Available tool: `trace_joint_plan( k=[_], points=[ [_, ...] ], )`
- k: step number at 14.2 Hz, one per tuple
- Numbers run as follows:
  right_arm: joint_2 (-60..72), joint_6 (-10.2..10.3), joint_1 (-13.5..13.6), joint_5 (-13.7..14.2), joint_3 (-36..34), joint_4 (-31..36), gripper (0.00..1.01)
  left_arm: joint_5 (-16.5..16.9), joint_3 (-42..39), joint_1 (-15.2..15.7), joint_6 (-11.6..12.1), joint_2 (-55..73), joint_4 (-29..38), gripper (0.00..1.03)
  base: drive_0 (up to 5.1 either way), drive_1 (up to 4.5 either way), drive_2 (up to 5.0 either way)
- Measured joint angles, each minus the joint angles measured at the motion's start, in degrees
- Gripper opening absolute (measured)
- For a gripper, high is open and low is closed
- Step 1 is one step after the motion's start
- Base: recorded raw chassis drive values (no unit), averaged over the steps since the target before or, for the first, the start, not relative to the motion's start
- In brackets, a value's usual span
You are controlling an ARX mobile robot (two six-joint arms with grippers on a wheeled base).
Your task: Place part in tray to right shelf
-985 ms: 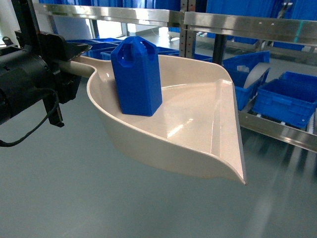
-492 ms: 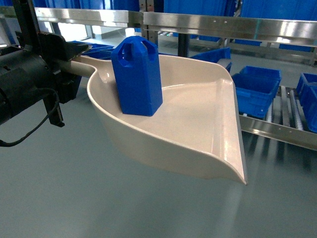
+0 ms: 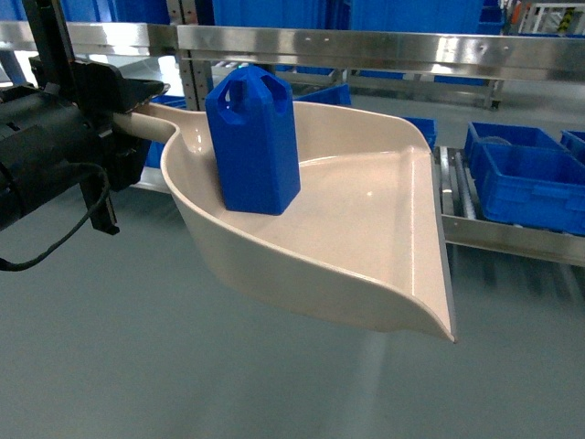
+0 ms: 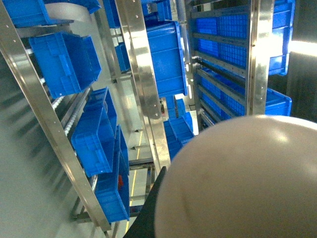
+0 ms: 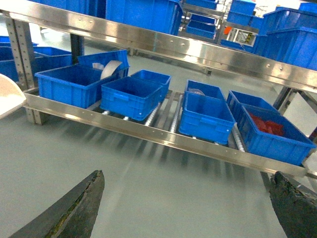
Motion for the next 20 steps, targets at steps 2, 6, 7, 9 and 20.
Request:
trace_joint_plan(
  k=[2, 6, 7, 9, 20],
  points=[
    [0.00, 0.00, 0.00, 0.00, 0.00, 0.00, 0.98, -0.09, 0.00, 0.02, 0.02, 0.00, 0.02, 0.12, -1.6, -1.58, -1.6],
    [0.00, 0.00, 0.00, 0.00, 0.00, -0.02, 0.98, 0.00, 0.00, 0.02, 0.02, 0.00, 0.00, 0.12, -1.6, -1.58, -1.6],
    [0.02, 0.00, 0.00, 0.00, 0.00, 0.00, 0.98, 0.00, 0.00, 0.02, 0.00, 0.00, 0.00, 0.12, -1.8, -1.81, -1.8],
    [0.00, 0.00, 0.00, 0.00, 0.00, 0.00, 0.98, 0.00, 0.00, 0.11, 0.00, 0.00, 0.00, 0.12, -1.6, -1.61, -1.6],
    [0.07, 0.00, -0.04, 0.22, 0.00, -0.02, 0.98, -0.15, 0.00, 0.11, 0.02, 0.00, 0.00, 0.12, -0.6, -0.64, -0.6]
  ],
)
